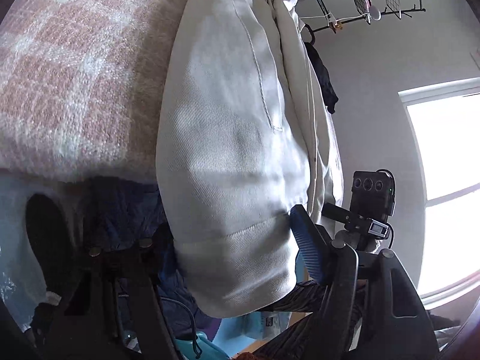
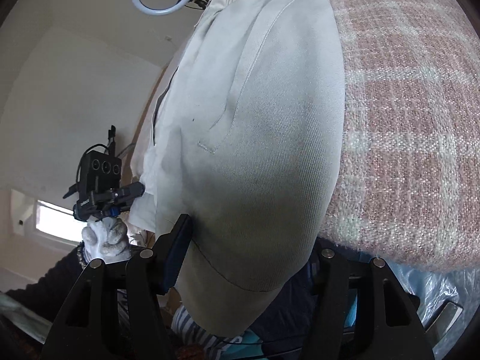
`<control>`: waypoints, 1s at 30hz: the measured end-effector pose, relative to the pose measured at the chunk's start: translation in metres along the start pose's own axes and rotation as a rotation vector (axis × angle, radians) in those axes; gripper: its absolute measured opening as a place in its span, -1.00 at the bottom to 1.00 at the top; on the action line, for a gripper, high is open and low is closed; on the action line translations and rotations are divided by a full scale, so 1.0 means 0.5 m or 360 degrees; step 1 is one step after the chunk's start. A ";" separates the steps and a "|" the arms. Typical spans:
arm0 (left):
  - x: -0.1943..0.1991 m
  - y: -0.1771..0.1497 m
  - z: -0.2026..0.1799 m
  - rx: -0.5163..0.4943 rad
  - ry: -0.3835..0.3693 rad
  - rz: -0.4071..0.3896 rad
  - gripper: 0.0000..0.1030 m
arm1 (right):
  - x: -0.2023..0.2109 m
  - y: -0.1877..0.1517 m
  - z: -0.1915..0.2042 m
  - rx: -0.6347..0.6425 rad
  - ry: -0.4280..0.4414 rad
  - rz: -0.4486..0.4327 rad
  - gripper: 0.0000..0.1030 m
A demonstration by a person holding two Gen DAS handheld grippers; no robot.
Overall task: Fold large clothes
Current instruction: 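Lift the hem with both grippers and fold it up toward the blue collar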
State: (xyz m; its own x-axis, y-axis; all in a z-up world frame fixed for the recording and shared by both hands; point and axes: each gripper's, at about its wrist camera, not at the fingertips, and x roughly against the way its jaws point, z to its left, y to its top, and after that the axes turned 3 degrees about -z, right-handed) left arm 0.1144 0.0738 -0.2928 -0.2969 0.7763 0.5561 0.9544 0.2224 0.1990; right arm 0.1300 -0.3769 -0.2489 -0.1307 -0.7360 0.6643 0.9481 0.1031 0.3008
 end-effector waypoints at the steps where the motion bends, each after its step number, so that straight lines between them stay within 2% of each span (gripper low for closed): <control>1: 0.001 -0.001 -0.006 -0.0019 0.0008 -0.0004 0.17 | 0.009 -0.002 -0.003 -0.0002 0.0014 0.0004 0.12; 5: 0.005 0.001 -0.023 -0.0051 0.0024 -0.0008 -0.05 | 0.036 -0.007 -0.011 -0.0064 0.0103 -0.0029 -0.17; 8: 0.005 -0.001 -0.023 -0.0048 0.0045 -0.0012 -0.11 | 0.056 -0.009 -0.016 -0.0120 0.0201 -0.0092 -0.23; 10: 0.002 -0.004 -0.028 -0.0061 0.0062 -0.0019 -0.12 | 0.046 -0.005 -0.008 -0.0070 0.0168 -0.0081 -0.21; 11: -0.002 -0.005 -0.034 -0.0057 0.0065 -0.0023 -0.14 | 0.037 -0.006 -0.003 -0.0053 0.0133 -0.0053 -0.14; 16: 0.002 -0.002 -0.065 -0.0052 0.0103 -0.0036 -0.28 | -0.002 -0.011 0.005 -0.0120 0.0039 0.0039 -0.13; 18: 0.006 -0.003 -0.079 -0.0060 0.0136 -0.0038 -0.36 | -0.004 -0.014 0.033 -0.0103 0.0032 0.0019 -0.24; 20: 0.013 0.001 -0.089 -0.0037 0.0110 -0.0046 -0.39 | 0.002 -0.009 0.049 -0.0106 0.0037 0.0004 -0.49; 22: 0.022 0.008 -0.099 -0.0017 0.0075 -0.0051 -0.41 | 0.013 -0.007 0.039 -0.0125 0.0066 -0.0025 -0.57; 27: 0.040 0.026 -0.152 -0.0127 0.0074 -0.0075 -0.45 | 0.018 0.000 0.062 -0.0081 0.0043 -0.0077 -0.64; 30: 0.056 0.025 -0.162 -0.0146 0.0055 -0.0098 -0.50 | 0.020 0.006 0.071 -0.0113 0.0087 -0.0101 -0.65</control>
State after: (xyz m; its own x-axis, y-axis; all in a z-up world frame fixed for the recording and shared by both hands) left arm 0.1155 0.0505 -0.2091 -0.3572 0.7418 0.5677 0.9280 0.2127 0.3060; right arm 0.1213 -0.3601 -0.2172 -0.1769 -0.7751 0.6066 0.9568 0.0090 0.2905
